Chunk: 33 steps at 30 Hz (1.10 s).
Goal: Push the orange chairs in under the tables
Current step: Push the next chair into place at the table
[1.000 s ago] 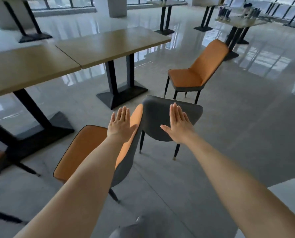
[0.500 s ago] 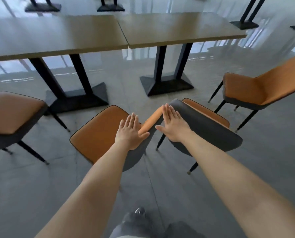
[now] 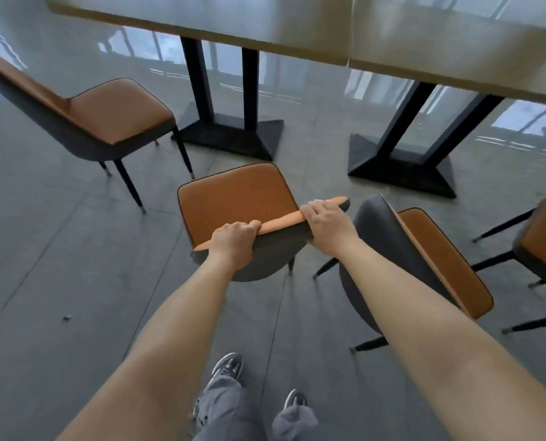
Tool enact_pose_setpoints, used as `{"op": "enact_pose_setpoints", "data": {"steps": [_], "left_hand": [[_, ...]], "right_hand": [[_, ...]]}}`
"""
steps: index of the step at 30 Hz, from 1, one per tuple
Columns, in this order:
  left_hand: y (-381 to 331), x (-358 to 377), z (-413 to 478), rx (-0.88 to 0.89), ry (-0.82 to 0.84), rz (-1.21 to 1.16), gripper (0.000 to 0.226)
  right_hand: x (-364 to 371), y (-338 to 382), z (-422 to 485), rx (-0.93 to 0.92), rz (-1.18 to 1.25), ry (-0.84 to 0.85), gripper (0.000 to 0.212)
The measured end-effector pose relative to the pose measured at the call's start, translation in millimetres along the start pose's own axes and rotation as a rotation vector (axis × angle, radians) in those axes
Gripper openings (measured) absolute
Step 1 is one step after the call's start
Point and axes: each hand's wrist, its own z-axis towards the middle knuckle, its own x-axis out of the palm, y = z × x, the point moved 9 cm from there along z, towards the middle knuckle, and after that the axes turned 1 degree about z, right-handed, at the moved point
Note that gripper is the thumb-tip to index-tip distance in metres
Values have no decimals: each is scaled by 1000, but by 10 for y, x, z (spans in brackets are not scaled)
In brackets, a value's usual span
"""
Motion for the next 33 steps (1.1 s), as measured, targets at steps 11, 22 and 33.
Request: {"op": "enact_pose_setpoints", "data": {"steps": [11, 22, 33], "left_hand": [[-114, 13, 217, 103, 20, 65, 39], [195, -250, 1073, 118, 12, 63, 38], [1078, -701, 2250, 169, 50, 59, 42]], "right_hand": [[-79, -169, 345, -112, -118, -209, 22], [-258, -391, 1223, -81, -93, -212, 31], [-578, -278, 2553, -31, -55, -206, 37]]}}
